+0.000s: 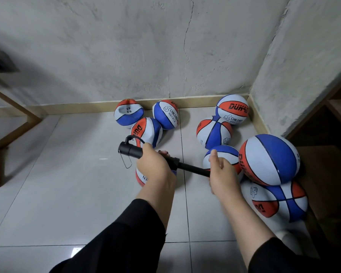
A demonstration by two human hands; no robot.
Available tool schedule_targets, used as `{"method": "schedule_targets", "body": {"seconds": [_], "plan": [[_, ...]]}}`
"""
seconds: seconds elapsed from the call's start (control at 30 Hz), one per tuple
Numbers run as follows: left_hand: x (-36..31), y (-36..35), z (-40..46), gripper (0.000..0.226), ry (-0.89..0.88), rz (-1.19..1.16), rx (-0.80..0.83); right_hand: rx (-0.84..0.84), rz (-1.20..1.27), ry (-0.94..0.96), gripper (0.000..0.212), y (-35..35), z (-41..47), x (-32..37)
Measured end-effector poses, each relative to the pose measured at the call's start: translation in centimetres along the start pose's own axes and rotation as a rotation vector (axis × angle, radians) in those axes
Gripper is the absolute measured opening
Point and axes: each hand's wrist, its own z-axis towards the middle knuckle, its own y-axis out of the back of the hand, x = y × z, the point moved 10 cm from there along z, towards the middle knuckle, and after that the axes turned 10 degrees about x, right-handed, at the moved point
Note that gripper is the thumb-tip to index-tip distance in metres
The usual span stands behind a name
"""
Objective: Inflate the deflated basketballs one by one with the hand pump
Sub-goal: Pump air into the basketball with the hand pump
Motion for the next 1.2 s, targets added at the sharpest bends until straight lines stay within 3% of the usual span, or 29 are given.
{"method": "schedule_targets", "body": {"seconds": [0.2,0.3,0.4,0.53,0.7,0.9,1.07,1.2], "plan": [[2.6,-1.4,-1.5,0.025,0.020,-0.009,0.034,-0.002,0.088,0.048,0.053,-2.4,-0.8,2.7],[2.8,-1.6,-1.9,0.043,-0.004,0.027,0.026,-0.018,0.082,0.065,0.044,-2.7,-1.2,2.7],[3.2,-2.0,-2.2,0.050,0.006,0.055,0.069,-0.003,0.218,-0.013,0.052,-3.2,-1.0,1.1],[2.2,-1.5,-1.7,0.035,-0.013,0.138,0.042,-0.036,0.350,-0.109,0.053,-2.7,-0.1,-1.6],[-0.5,-0.7,-0.1,0.018,-0.054,0.077,0.013,-0.059,0.473,-0.176,0.046,-0.9,0.3,-3.8],[0.6,-1.6,-0.3,0.042,-0.020,0.159,0.025,-0.008,0.563,-0.231,0.060,-0.5,0.4,-3.7],[2.2,-2.4,-2.0,0.044,-0.042,0.178,0.037,-0.048,0.482,-0.201,0.053,-1.8,-0.5,-2.4],[3.5,-2.7,-3.2,0.041,-0.027,0.128,0.088,-0.047,0.273,-0.125,0.053,-2.2,-1.0,-0.2]]}}
